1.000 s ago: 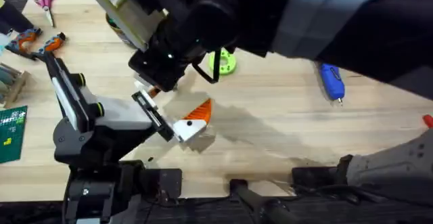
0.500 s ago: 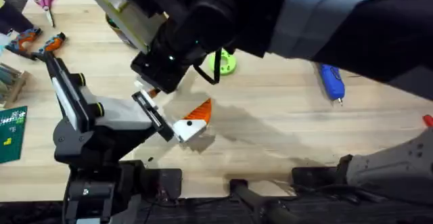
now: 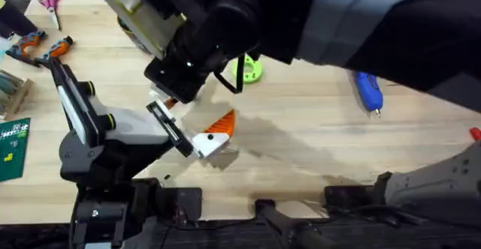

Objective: Pick up the gripper from the table and insert it into the empty holder that is missing its gripper. Then pick up a screw, insert it into the mounting hole, and use the screwdriver to tighten it. Finally, clean up the table by picking up the vegetable and placing it into the bucket.

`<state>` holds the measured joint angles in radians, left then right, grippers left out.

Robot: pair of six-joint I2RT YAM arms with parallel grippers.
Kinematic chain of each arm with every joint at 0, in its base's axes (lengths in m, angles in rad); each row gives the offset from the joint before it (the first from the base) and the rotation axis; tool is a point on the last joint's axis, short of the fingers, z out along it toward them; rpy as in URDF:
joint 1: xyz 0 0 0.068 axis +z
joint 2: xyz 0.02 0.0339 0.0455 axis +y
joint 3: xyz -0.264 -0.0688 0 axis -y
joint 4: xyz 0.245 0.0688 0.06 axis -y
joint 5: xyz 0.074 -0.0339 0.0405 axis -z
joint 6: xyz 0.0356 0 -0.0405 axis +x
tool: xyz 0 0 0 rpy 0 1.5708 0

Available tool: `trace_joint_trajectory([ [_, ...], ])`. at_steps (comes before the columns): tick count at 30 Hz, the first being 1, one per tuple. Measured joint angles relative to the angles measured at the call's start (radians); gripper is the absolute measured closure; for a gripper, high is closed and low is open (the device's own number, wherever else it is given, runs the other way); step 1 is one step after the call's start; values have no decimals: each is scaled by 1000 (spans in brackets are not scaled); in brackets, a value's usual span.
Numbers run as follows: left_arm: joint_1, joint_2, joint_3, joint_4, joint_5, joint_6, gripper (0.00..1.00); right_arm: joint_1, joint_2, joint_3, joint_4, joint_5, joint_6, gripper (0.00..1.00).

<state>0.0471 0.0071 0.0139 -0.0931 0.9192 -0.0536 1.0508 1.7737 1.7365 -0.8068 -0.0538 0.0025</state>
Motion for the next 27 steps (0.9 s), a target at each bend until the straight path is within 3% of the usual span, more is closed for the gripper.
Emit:
trace_joint_trajectory([
  [18, 0, -1, 0, 0, -1, 0, 14, 0, 33, 6, -1, -4, 0, 973],
  [27, 0, -1, 0, 1, -4, 0, 16, -9, 33, 13, -14, -11, -5, 494],
])
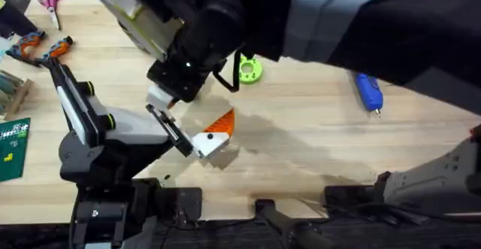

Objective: Pick up the gripper from the table and insert it into the empty holder that is missing its gripper. Then pick up a screw, insert it into the mounting hole, and use the screwdriver to tighten it. Finally, clean up the table by picking up the vegetable and placing it into the bucket.

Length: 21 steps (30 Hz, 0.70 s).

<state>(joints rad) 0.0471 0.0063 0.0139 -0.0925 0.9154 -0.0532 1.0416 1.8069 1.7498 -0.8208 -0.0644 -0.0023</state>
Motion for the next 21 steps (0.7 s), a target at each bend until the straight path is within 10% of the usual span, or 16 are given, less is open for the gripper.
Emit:
trace_joint_trajectory([
  [7, 0, 0, 0, 0, -3, 0, 15, -8, -1, 84, -54, -22, -2, 132],
  [21, 0, 0, 0, 0, -3, 0, 15, -86, -84, 164, -131, -37, -2, 10],
])
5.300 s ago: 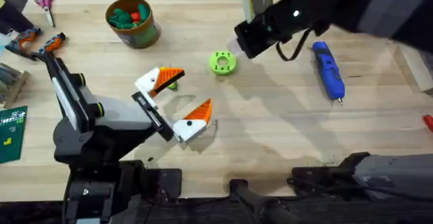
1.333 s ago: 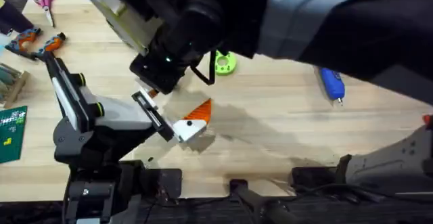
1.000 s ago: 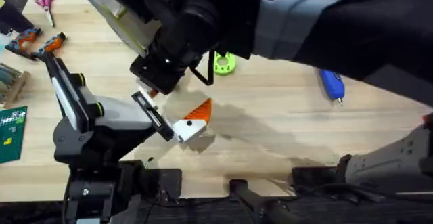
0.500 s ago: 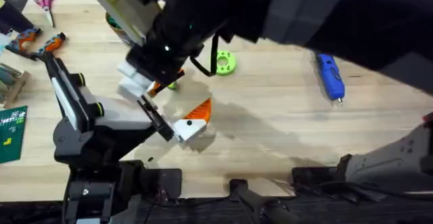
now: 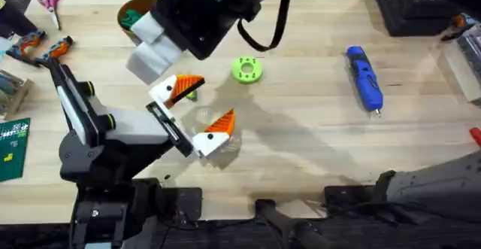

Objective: Pick up the gripper from the table and insert it into the empty holder that is missing its gripper. Then pick up a screw, insert it into the mounting hole, and use the screwdriver to tighten it. Finally, clean up the table by picking up the vegetable and placing it into the bucket.

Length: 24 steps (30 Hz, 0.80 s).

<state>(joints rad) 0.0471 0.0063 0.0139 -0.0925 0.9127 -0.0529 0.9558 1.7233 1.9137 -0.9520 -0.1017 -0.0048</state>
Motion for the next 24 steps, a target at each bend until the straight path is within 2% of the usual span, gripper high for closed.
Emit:
trace_joint_trajectory([
  [18, 0, 0, 0, 0, 0, 0, 19, 0, 0, 0, -21, 0, 0, 9],
  [19, 0, 0, 0, 0, 0, -2, 107, 0, 0, 0, -21, 0, 0, 9],
  [20, 0, 0, 0, 0, 0, -1, 252, 0, 0, 0, -21, 0, 0, 9],
  [24, 0, 0, 0, 0, 0, 0, 886, 0, 0, 0, -21, 0, 0, 10],
])
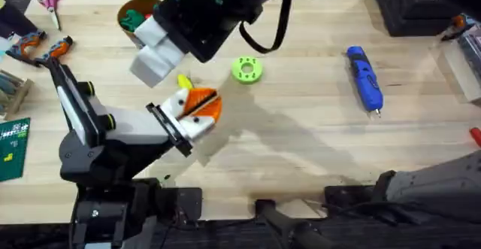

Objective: Pick up the gripper from the table and insert it into the empty holder that is missing its gripper. Then pick up a screw, insert it into the mounting hole, and use the screwdriver to tighten it. Finally, clean up the table by picking up the vegetable and placing it into the bucket.

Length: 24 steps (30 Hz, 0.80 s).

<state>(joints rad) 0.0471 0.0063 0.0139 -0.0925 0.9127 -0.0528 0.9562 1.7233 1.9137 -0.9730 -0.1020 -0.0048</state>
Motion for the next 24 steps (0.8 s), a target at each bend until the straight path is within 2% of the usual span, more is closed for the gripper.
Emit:
trace_joint_trajectory([
  [1, 0, 0, 0, 0, 0, 3, 967, 0, 0, 0, 0, 0, 0, 10],
  [2, 0, 0, 0, 0, 0, 4, 988, 0, 0, 0, 0, 0, 0, 10],
  [10, 0, 0, 0, 1, -6, 3, 991, -37, 0, 0, -49, 0, 2, 11],
  [18, 0, 0, 0, 9, -67, 4, 991, -206, 0, 0, -165, 0, 32, 10],
  [24, 0, 0, 0, 11, -85, 3, 991, -312, 0, 0, -235, 0, 35, 9],
])
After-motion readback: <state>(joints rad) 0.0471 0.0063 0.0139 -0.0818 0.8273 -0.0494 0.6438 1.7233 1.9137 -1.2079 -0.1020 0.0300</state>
